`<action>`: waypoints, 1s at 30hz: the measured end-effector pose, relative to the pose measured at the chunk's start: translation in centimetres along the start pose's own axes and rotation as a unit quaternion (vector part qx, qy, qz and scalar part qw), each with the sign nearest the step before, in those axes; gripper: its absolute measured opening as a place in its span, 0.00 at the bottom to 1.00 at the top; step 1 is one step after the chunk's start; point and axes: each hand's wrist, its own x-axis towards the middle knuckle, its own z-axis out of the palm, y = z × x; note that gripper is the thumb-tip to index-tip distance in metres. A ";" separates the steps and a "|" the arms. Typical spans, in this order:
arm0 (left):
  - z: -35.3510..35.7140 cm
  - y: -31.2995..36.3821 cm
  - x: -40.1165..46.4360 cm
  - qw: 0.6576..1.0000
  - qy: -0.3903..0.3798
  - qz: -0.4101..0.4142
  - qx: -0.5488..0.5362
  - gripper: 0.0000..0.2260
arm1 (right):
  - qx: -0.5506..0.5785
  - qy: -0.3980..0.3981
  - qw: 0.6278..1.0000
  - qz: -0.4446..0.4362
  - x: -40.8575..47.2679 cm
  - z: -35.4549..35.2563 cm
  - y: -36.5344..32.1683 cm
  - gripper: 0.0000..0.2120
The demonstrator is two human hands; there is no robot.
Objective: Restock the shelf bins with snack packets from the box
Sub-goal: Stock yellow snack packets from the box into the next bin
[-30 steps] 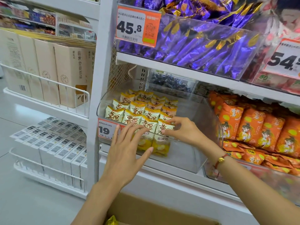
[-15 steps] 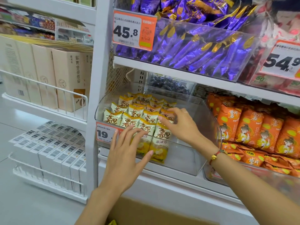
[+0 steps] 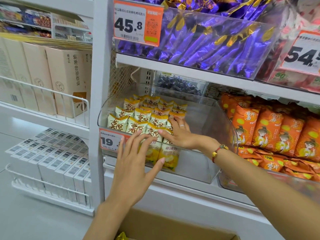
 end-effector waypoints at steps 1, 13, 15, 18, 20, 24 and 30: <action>0.0 0.1 0.0 1.000 -0.001 0.000 -0.003 0.23 | -0.006 0.009 1.000 0.002 0.0 -0.4 0.0 0.39; 0.2 0.0 -0.1 1.000 0.006 -0.003 0.000 0.21 | -0.009 0.121 0.993 0.011 3.3 -1.3 1.1 0.32; 0.2 0.0 -0.2 1.000 0.002 -0.002 0.001 0.21 | -0.020 0.138 0.990 0.005 3.1 -1.4 1.3 0.31; -0.2 -0.4 -0.2 1.000 -0.022 0.014 0.012 0.21 | -0.047 0.204 0.977 -0.034 2.0 -1.9 1.0 0.26; -0.5 -0.7 -0.5 0.999 -0.033 0.032 0.028 0.23 | -0.052 0.254 0.962 -0.084 0.2 -2.3 0.4 0.20; -1.0 -0.1 -1.5 0.999 0.018 0.043 0.013 0.24 | -0.047 0.323 0.921 -0.212 -6.9 -1.9 -0.5 0.07; -0.3 1.4 -4.2 1.000 0.003 -0.009 -0.027 0.16 | -0.040 0.148 0.960 -0.233 -14.2 4.1 1.3 0.07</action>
